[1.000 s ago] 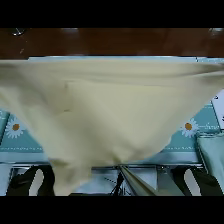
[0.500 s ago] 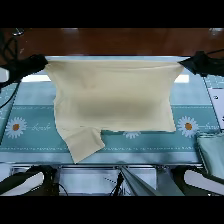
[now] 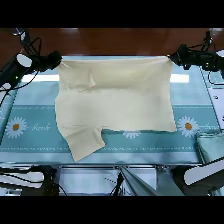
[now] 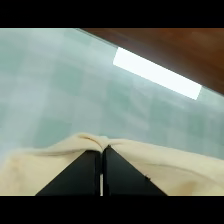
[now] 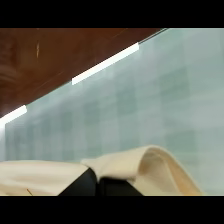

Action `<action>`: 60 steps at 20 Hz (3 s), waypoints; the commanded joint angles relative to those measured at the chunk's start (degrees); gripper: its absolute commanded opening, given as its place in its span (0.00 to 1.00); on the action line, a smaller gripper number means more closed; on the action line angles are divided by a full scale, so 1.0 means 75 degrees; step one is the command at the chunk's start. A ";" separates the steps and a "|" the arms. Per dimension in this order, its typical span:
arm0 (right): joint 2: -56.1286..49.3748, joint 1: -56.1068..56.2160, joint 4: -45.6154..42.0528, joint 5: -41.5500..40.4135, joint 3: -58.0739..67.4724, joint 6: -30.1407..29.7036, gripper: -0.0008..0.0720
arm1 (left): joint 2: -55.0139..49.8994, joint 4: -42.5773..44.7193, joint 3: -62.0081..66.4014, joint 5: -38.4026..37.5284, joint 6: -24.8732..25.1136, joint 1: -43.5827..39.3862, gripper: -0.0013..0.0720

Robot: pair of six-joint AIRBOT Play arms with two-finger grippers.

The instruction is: Fold the shirts.

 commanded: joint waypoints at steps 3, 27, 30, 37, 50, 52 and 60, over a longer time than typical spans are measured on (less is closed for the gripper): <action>-0.0262 -0.0347 -0.0332 0.1754 0.0321 -0.0201 0.04 | -0.0227 -0.0009 0.0758 -0.2917 0.0688 0.0551 0.05; -0.0259 -0.0067 -0.3660 0.3028 -0.0219 0.0440 0.04 | -0.0402 0.0198 -0.0586 -0.5397 0.1725 0.0670 0.05; -0.0259 -0.0067 -0.3614 0.2999 -0.0219 0.0443 0.04 | -0.0402 0.0204 -0.0586 -0.5823 0.1786 0.0670 0.05; 0.0111 -0.0297 -0.3576 0.3742 -0.0219 0.0533 0.86 | -0.0230 0.0405 -0.0017 -0.6674 0.1486 0.0918 0.98; 0.6024 -0.2267 -0.0979 0.1515 -0.7079 -0.0697 0.87 | 0.5176 0.0347 -0.6105 -0.5837 0.2101 0.3130 0.98; 0.6175 -0.2267 -0.0673 0.1807 -0.7181 -0.0959 0.87 | 0.5388 -0.0507 -0.6942 -0.5453 0.2133 0.3191 0.98; 0.6193 -0.2267 -0.0650 0.1877 -0.7181 -0.1005 0.87 | 0.5324 -0.1498 -0.7842 -0.5161 0.2320 0.3174 0.97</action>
